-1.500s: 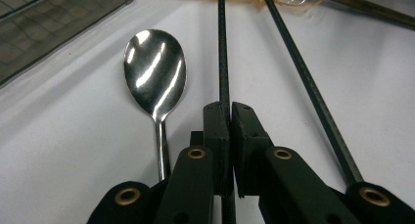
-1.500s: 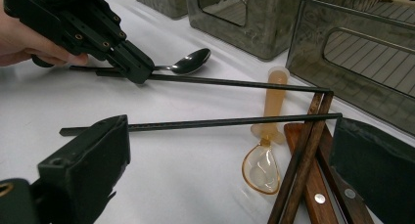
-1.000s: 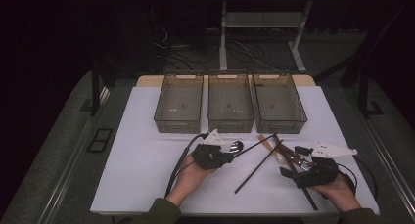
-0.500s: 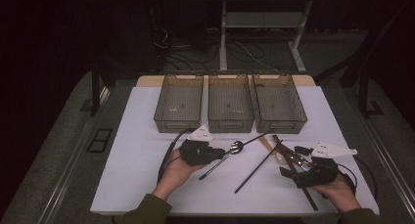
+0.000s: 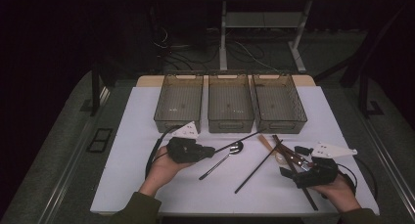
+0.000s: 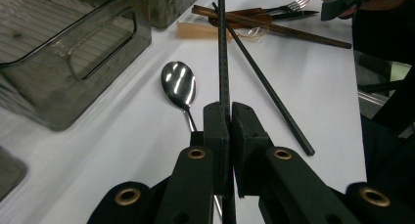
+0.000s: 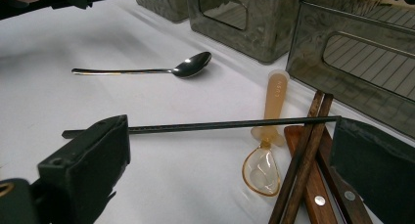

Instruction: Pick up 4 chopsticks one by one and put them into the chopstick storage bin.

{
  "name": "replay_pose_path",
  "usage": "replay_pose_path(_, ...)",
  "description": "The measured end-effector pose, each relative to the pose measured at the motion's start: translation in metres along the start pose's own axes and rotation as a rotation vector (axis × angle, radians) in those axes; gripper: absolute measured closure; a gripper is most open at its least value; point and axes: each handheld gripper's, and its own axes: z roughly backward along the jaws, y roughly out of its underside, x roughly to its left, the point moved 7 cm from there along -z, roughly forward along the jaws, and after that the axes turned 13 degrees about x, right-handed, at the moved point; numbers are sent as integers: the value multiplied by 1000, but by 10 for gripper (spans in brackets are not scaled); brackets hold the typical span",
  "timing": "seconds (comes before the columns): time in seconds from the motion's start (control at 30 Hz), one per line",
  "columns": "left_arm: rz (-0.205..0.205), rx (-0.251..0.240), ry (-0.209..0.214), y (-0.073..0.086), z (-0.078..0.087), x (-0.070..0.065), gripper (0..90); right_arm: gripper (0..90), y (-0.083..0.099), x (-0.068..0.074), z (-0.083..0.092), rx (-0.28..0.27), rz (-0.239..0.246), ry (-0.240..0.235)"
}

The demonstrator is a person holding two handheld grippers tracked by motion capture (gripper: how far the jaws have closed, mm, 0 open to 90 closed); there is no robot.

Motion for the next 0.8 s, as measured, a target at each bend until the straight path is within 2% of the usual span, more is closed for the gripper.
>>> replay_pose_path(0.23,12,-12,-16,6,13,8,852,20,0,0,0,1,0,-1)
replay_pose_path(0.8,71,-38,-98,21,40,32,852,20,0,0,-1,3,0,-4)
